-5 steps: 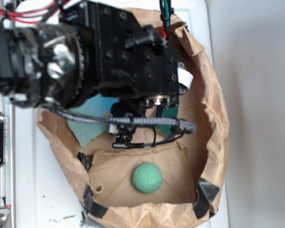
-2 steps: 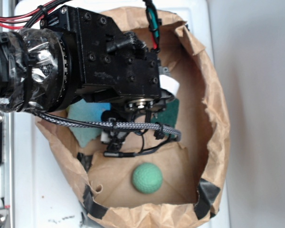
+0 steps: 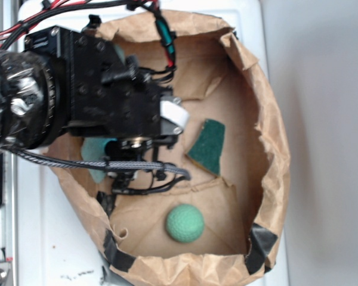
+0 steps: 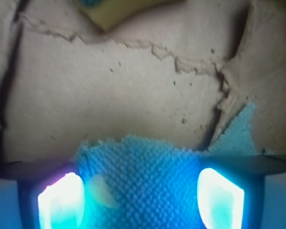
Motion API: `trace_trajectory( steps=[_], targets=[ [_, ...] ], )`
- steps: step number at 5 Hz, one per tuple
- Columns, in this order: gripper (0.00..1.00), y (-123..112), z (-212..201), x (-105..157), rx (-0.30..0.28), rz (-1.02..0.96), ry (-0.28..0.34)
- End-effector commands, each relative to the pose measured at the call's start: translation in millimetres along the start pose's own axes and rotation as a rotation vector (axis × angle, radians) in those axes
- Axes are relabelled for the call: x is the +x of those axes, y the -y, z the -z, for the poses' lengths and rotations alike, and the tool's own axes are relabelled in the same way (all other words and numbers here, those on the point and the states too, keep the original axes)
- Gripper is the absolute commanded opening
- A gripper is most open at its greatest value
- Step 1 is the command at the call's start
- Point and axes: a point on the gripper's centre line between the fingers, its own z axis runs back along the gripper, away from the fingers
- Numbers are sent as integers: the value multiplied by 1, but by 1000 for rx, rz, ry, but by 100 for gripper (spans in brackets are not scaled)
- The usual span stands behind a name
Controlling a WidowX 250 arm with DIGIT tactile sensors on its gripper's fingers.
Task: Grab the blue cloth.
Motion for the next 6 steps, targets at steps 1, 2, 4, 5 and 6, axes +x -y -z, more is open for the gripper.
trace_trajectory(
  steps=[1,2,4,5,6],
  targets=[
    [0,-1,-1,12,34,-20,41],
    [0,-7,3,13,43,-38,56],
    [0,-12,-10,22,25,-35,67],
    [0,-13,-38,29,-12,-50,70],
    [0,-8,-69,33,-30,-76,94]
  ],
)
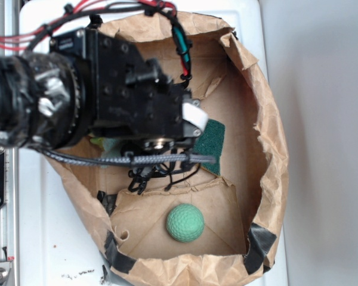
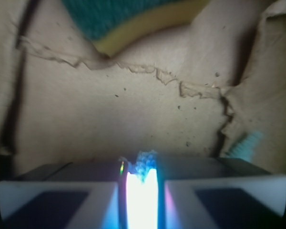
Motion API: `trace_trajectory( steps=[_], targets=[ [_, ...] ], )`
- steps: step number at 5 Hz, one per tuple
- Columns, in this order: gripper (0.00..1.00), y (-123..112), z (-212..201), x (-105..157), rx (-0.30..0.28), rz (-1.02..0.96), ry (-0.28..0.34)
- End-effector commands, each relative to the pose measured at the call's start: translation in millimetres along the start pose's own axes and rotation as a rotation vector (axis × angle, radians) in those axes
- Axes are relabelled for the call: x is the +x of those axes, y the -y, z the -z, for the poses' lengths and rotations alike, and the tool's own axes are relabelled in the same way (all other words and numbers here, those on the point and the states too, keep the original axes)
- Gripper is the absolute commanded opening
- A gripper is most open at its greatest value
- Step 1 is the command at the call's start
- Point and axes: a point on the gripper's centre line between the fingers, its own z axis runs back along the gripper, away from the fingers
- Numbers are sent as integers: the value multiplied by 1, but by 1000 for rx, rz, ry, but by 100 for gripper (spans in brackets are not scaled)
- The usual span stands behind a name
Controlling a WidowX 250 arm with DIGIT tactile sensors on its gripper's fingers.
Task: Grab the blue cloth.
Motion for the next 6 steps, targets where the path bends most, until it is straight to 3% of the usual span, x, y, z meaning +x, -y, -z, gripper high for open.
trace_trajectory(
  steps=[1,3,5,6],
  targets=[
    [0,6,-73,20,15,-57,120],
    [0,23,-98,42,19,-68,116],
    [0,18,-112,69,-10,-106,140],
    [27,17,-108,73,40,-83,115]
  ],
)
